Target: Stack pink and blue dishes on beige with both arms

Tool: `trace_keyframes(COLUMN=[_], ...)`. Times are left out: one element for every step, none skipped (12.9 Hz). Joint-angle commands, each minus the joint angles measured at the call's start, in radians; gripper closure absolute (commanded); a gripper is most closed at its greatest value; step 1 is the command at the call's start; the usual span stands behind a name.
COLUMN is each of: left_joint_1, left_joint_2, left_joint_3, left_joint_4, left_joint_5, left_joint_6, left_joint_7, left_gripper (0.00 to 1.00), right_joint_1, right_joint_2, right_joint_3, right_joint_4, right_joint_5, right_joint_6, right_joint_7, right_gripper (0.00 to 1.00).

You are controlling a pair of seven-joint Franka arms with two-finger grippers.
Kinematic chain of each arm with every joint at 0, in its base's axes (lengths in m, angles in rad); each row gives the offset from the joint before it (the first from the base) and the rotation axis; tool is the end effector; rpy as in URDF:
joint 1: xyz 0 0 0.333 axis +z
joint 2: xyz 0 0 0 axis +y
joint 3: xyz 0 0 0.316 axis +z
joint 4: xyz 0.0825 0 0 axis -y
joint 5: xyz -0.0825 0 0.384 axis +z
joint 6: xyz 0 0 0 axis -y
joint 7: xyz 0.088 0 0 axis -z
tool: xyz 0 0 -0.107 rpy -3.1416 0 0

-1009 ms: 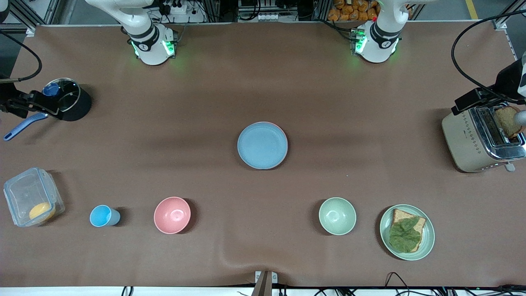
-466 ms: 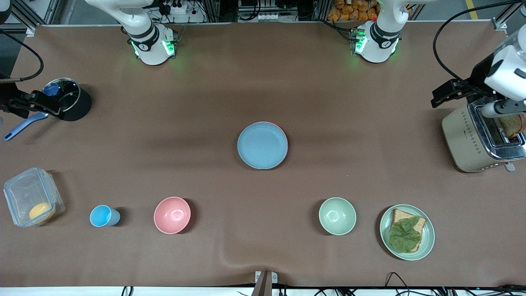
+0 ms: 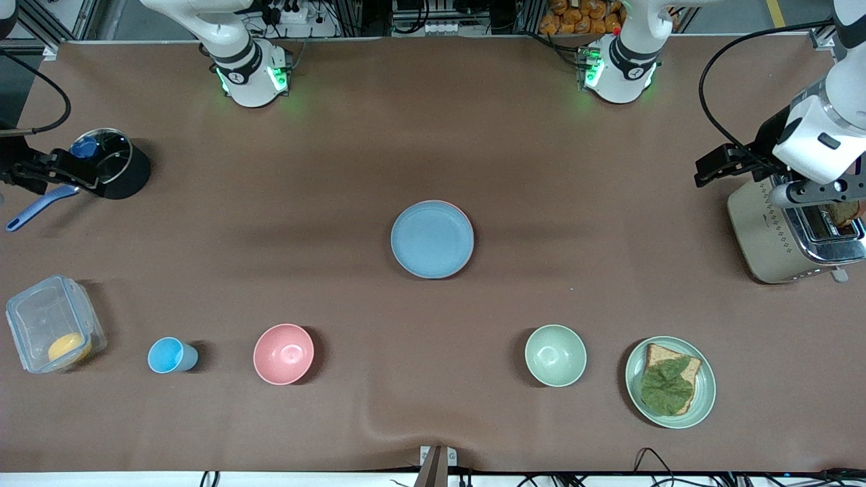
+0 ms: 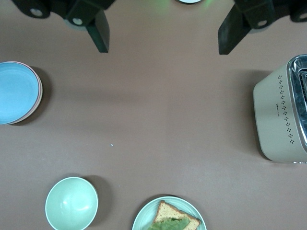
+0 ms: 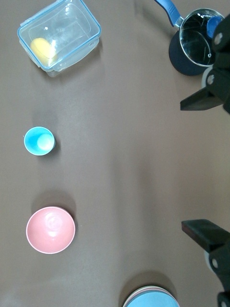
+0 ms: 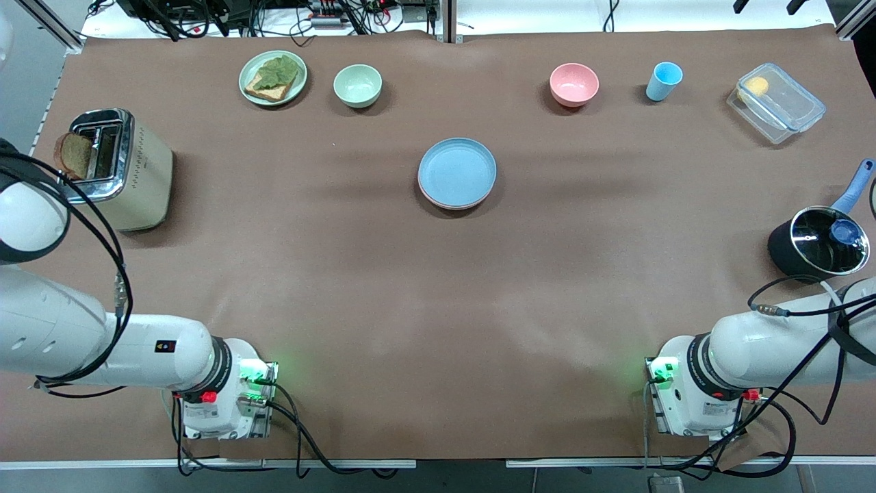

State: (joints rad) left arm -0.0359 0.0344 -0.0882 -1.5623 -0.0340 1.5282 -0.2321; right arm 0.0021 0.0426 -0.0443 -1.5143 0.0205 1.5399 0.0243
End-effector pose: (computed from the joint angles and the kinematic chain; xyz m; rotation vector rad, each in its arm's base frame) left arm 0.5551 -0.0722 0.6059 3.1106 0.1676 -0.1151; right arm 0.5645 -0.0210 0.6246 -3.1210 0.1031 0.0262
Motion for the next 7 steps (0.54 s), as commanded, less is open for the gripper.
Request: trace_keyframes(left_joint_1=[0.010,0.013,0.019,0.021,0.021,0.021,0.021], left_joint_2=[-0.008,-0.011,-0.011,-0.011,-0.010,-0.010,-0.010], left_joint_3=[0.005,0.014,0.037,0.044,0.044,0.044,0.044], left_joint_4=[0.008,0.019,0.028,0.034,0.050,0.054,0.056], left_joint_5=[-0.003,-0.001,0.008,0.035,0.063,0.075,0.075], left_joint_6=[0.004,0.004,0.003,0.003,0.003,0.003,0.001], left_joint_7=[0.046,0.092,0.141,0.184,0.215,0.218,0.217], left_gripper=[0.00,0.00,0.00,0.00,0.00,0.00,0.00], right_joint_1=[0.009,0.009,0.009,0.009,0.007,0.007,0.007], right_joint_2=[-0.017,-0.015,-0.015,-0.017,-0.015,-0.015,-0.015], right_joint_3=[-0.003,-0.003,-0.003,-0.003,-0.003,-0.003,-0.003], right_joint_4=[0.002,0.002,0.002,0.002,0.003,0.003,0.003], right_joint_5=[-0.016,-0.016,-0.016,-0.016,-0.016,-0.016,-0.016], right_joint_6=[-0.004,-0.006,-0.006,-0.006,-0.006,-0.006,-0.006], right_joint_7=[-0.006,-0.006,-0.006,-0.007,-0.007,-0.006,-0.006], right_gripper=[0.00,0.00,0.00,0.00,0.00,0.00,0.00])
